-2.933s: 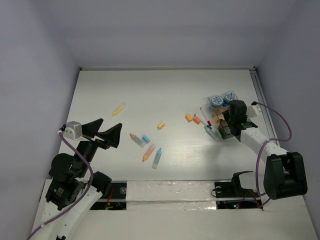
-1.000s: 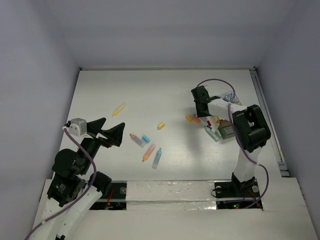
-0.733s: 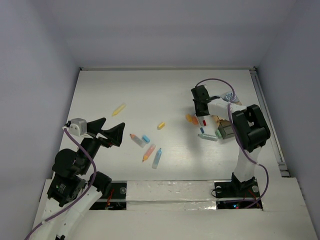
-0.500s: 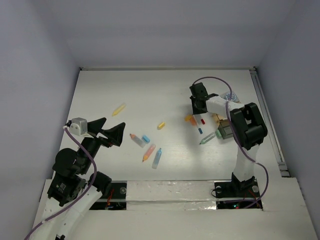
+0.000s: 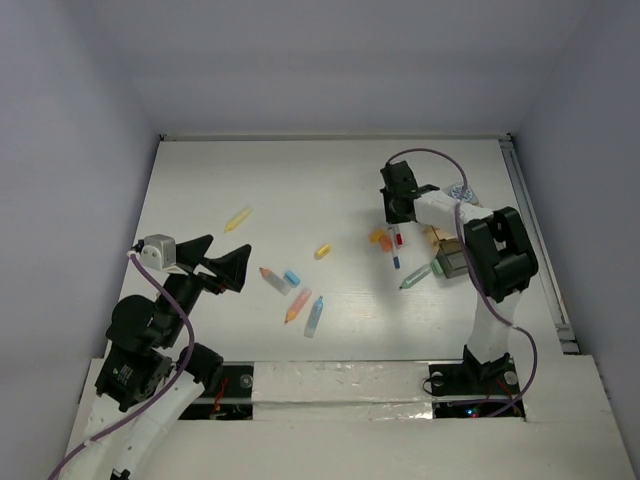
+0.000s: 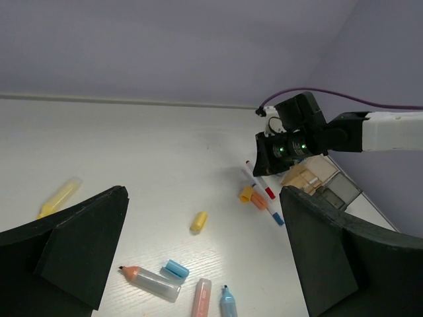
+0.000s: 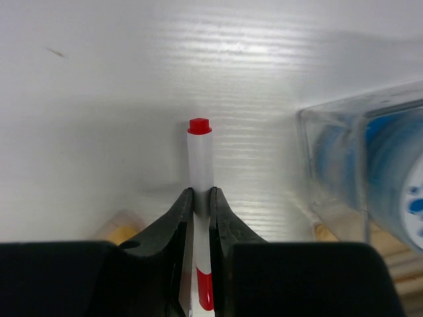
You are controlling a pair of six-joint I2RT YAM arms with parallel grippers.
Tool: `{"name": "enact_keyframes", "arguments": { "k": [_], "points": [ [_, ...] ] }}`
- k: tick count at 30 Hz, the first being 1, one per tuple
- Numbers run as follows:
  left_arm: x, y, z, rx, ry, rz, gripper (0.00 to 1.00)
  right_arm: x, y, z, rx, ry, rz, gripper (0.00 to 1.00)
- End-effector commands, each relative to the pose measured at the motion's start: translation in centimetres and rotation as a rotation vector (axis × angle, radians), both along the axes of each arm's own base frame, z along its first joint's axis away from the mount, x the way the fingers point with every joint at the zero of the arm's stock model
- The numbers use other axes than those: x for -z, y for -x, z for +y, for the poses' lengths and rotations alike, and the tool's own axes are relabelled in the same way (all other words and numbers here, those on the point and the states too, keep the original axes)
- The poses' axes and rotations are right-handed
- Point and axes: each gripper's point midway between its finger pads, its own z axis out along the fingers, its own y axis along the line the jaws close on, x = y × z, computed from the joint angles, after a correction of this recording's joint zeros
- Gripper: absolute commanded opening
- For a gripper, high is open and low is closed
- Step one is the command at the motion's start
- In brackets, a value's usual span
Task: Sort the stationery into containers
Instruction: Pick up the pen from the center of the board, then place the pen in the storage box.
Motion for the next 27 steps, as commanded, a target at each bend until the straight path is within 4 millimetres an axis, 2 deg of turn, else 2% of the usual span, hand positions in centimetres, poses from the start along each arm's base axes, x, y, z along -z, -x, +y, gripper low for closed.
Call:
{"name": "enact_keyframes", "arguments": {
  "k": [1, 3, 5, 6, 8, 9, 10, 12, 13, 14, 17, 21, 27],
  "points": [
    [-0.9, -0.3, -0.3, 0.010, 0.004, -0.034, 0.99, -8.6, -2.9, 0.3, 0.053, -0.074, -0.261, 0.00],
    [-1.0, -0.2, -0.4, 0.012, 0.005, -0.035, 0.99, -11.2, -2.4, -0.3, 0.085, -0.134, -0.330, 0.00],
    [-1.0, -0.2, -0.3, 0.012, 0.005, -0.035, 0.99, -13.0, -2.3, -0.8, 0.125, -0.185, -0.391, 0.00],
    [-1.0, -0.2, -0.3, 0.013, 0.006, -0.038, 0.99, -15.0, -2.0, -2.2, 0.162, -0.208, -0.443, 0.00],
    [-1.0, -0.2, -0.4, 0.015, 0.006, -0.038, 0.99, -15.0, -1.0, -4.1, 0.246, -0.246, -0.480, 0.00],
    [-1.1, -0.1, -0.4, 0.016, 0.006, -0.039, 0.99, -17.1, -0.7, -6.3, 0.312, -0.271, -0.555, 0.00],
    [-1.1, -0.1, -0.4, 0.017, 0.005, -0.040, 0.99, -15.5, 0.4, -7.9, 0.362, -0.268, -0.545, 0.00],
    [-1.1, -0.1, -0.4, 0.021, 0.007, -0.043, 0.99, -15.5, 1.4, -10.4, 0.474, -0.317, -0.578, 0.00],
    [-1.1, -0.1, -0.5, 0.023, 0.005, -0.043, 0.99, -17.1, 1.9, -12.6, 0.536, -0.350, -0.647, 0.00],
    [-1.1, 0.0, -0.5, 0.026, 0.005, -0.044, 0.99, -15.7, 2.8, -13.6, 0.593, -0.368, -0.638, 0.00],
    [-1.1, 0.0, -0.6, 0.029, 0.005, -0.045, 0.99, -16.4, 4.1, -16.0, 0.693, -0.386, -0.707, 0.00],
    [-1.2, 0.0, -0.6, 0.032, 0.005, -0.047, 0.99, -15.2, 5.0, -17.4, 0.794, -0.394, -0.728, 0.00],
    [-1.2, 0.1, -0.5, 0.031, 0.007, -0.049, 0.99, -13.6, 4.3, -17.9, 0.867, -0.420, -0.721, 0.00]
  ]
}}
